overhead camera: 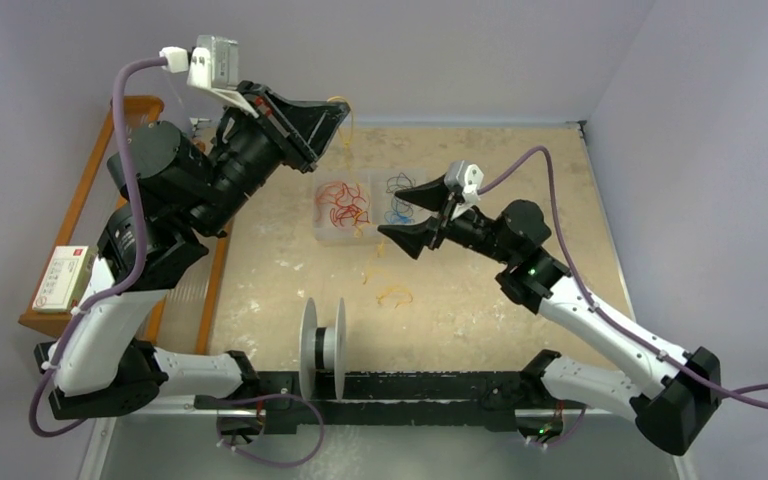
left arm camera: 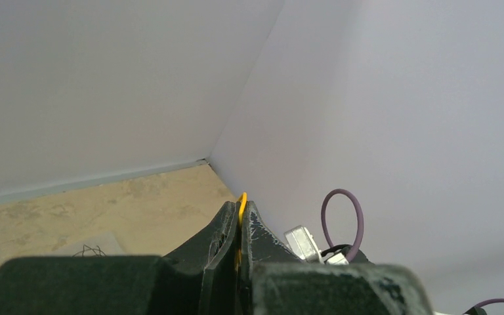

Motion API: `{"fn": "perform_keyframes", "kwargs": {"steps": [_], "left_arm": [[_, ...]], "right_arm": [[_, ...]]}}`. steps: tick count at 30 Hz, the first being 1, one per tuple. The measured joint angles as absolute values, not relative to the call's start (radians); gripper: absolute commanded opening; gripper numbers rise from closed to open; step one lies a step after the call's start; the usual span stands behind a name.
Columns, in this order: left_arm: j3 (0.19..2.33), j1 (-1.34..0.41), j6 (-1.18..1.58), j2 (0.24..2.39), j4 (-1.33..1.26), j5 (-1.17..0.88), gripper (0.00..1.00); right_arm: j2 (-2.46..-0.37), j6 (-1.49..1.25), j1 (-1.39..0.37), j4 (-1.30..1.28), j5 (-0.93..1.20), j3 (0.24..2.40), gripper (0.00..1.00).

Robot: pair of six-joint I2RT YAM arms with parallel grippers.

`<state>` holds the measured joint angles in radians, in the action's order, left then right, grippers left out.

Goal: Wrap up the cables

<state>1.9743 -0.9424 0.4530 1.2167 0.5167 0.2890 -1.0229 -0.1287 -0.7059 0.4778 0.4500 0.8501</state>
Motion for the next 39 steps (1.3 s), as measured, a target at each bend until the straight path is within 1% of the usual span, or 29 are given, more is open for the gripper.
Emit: {"fn": "perform_keyframes", "kwargs": {"steps": [6, 10, 13, 16, 19, 24, 30, 34, 39], "left_arm": [[2.008, -0.942, 0.454, 1.23, 0.511, 0.27, 0.0], [2.026, -0.942, 0.454, 1.234, 0.509, 0.264, 0.0], [2.03, -0.942, 0.454, 1.236, 0.509, 0.264, 0.0], [2.024, -0.942, 0.454, 1.237, 0.511, 0.264, 0.0], [1.986, -0.942, 0.459, 1.228, 0.522, 0.264, 0.0], [1.89, -0.942, 0.479, 1.223, 0.563, 0.239, 0.0], [1.835, -0.942, 0.51, 1.263, 0.618, 0.115, 0.0], [1.835, -0.942, 0.512, 1.299, 0.652, -0.017, 0.0], [1.835, -0.942, 0.485, 1.33, 0.737, -0.146, 0.0]], "right_arm": [[-1.093, -0.134, -0.706, 0.571, 0.446, 0.855, 0.76], [-1.125, -0.167, -0.709, 0.636, 0.469, 0.797, 0.76], [-1.113, -0.176, -0.714, 0.633, 0.47, 0.752, 0.76], [-1.05, -0.162, -0.717, 0.57, 0.44, 0.741, 0.76], [-0.925, -0.125, -0.718, 0.492, 0.379, 0.75, 0.76], [-0.812, -0.057, -0.718, 0.361, 0.334, 0.875, 0.75], [-0.806, 0.004, -0.718, 0.264, 0.395, 1.035, 0.73], [-0.82, 0.057, -0.718, 0.225, 0.456, 1.056, 0.73], [-0.852, 0.106, -0.719, 0.183, 0.473, 1.055, 0.73]]}}
